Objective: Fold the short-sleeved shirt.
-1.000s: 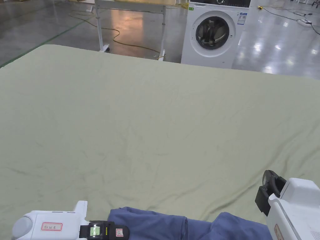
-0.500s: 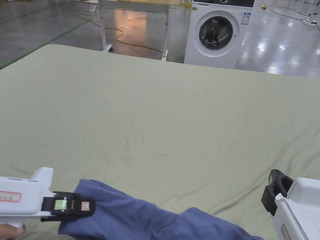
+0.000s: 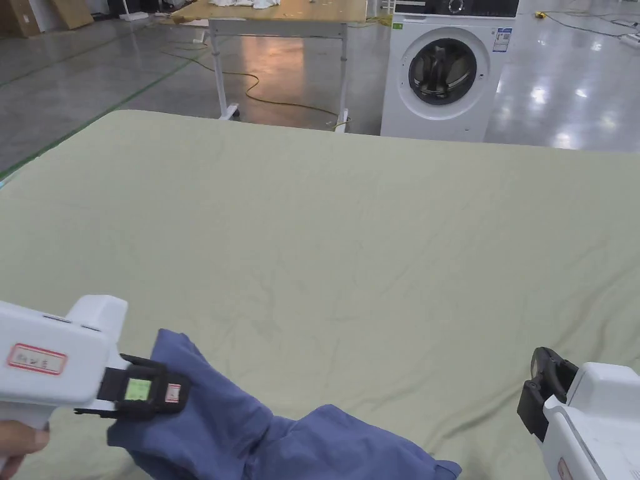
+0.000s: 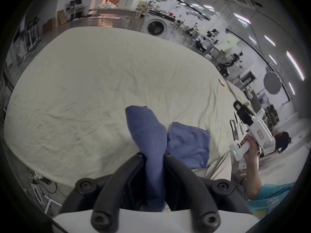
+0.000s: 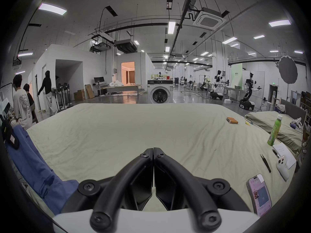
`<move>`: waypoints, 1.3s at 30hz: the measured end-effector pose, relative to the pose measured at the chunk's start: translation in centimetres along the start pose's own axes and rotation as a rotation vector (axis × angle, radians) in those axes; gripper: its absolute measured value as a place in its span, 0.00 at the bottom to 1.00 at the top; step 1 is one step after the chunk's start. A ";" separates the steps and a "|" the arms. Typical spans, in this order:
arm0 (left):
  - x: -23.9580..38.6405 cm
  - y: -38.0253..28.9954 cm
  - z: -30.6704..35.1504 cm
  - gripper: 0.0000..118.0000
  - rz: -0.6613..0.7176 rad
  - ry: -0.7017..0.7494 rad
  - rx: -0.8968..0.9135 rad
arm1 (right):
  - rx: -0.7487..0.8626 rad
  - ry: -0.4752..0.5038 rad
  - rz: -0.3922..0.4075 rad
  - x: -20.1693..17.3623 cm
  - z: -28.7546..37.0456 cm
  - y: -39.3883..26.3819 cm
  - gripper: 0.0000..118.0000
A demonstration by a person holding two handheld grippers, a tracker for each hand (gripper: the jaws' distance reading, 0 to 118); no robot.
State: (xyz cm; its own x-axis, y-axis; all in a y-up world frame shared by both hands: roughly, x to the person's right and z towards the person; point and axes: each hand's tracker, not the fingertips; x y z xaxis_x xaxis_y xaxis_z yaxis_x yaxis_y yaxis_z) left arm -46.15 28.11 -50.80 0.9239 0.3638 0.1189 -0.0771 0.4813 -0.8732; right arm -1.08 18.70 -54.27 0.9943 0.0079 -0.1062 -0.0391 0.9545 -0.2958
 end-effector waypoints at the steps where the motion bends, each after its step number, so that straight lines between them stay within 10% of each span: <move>1: 1.2 0.0 -0.6 0.07 -0.026 -0.003 -0.013 | -0.001 0.000 -0.003 0.1 0.1 -0.1 0.00; 31: 15.8 -2.9 -18.4 0.10 -0.178 -0.036 -0.241 | -0.024 -0.067 -0.030 3.0 1.9 -1.3 0.00; 36: 15.1 -2.8 -18.9 0.46 -0.076 -0.154 -0.243 | -0.020 -0.061 -0.030 2.6 2.0 -1.1 0.00; 39: 14.2 -2.6 -17.3 0.47 -0.056 -0.208 -0.176 | -0.001 -0.062 -0.026 2.4 2.4 -0.8 0.00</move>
State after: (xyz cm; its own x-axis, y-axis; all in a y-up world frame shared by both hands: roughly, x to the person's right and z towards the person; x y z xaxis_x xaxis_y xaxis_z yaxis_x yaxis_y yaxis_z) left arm -26.35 18.21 -55.00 0.8266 0.5053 0.2477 0.0549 0.3657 -0.9291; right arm 1.59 18.70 -52.05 0.9992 0.0015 -0.0398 -0.0133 0.9542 -0.2988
